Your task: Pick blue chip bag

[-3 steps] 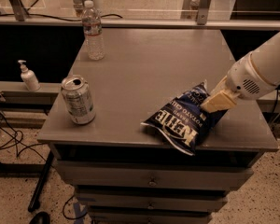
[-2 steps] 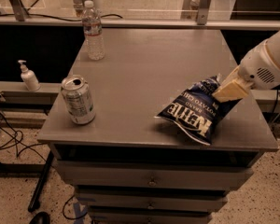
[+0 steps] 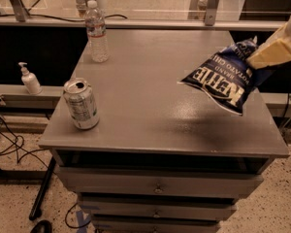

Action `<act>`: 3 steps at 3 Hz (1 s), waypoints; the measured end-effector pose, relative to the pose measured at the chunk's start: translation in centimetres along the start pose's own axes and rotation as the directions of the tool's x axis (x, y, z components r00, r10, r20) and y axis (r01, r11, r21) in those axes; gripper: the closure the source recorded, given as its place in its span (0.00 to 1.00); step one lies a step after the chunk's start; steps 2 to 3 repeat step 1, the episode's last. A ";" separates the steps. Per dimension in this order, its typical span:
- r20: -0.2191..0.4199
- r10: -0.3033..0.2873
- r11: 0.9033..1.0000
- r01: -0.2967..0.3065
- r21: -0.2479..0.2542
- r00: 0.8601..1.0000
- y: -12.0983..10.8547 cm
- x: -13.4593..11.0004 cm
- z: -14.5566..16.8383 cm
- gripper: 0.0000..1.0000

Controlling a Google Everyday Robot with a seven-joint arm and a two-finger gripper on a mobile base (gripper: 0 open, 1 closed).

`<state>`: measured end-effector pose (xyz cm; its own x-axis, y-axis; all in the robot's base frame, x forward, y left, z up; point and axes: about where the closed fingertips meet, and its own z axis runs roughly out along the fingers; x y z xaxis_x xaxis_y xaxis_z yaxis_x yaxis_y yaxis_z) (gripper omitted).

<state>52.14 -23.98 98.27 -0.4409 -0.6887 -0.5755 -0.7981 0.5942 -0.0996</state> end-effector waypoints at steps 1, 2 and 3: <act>0.065 0.014 0.999 -0.017 0.039 0.998 -1.0 -2.8 -3.8 1.00; 0.065 0.014 0.999 -0.017 0.039 0.998 -1.0 -2.8 -3.8 1.00; 0.065 0.014 0.999 -0.017 0.039 0.998 -1.0 -2.8 -3.8 1.00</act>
Offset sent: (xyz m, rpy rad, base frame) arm 0.0000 0.0000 0.0000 0.0000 0.0000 0.0000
